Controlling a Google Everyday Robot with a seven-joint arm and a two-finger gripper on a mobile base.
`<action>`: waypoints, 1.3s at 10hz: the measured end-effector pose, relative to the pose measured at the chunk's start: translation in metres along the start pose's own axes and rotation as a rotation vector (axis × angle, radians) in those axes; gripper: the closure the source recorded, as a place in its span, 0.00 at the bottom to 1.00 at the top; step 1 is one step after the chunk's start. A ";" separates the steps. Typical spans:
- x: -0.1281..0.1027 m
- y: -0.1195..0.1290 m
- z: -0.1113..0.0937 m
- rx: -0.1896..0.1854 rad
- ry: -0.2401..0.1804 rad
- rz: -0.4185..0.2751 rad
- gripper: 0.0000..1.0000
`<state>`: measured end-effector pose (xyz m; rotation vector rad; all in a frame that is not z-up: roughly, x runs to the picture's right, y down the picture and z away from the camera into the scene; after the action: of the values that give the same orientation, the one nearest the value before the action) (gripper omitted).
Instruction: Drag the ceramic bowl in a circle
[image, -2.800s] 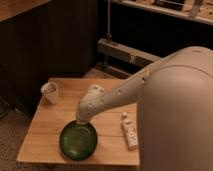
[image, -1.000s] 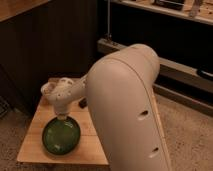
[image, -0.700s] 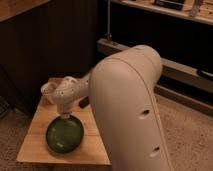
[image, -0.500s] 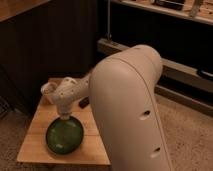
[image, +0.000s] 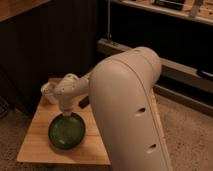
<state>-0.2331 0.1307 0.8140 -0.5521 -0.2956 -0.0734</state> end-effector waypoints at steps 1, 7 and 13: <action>-0.003 0.002 0.000 0.001 0.002 -0.003 0.99; -0.006 -0.038 -0.006 0.048 -0.040 -0.018 0.99; 0.033 -0.082 -0.017 0.090 -0.021 0.058 0.99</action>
<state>-0.2090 0.0521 0.8517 -0.4725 -0.3019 0.0022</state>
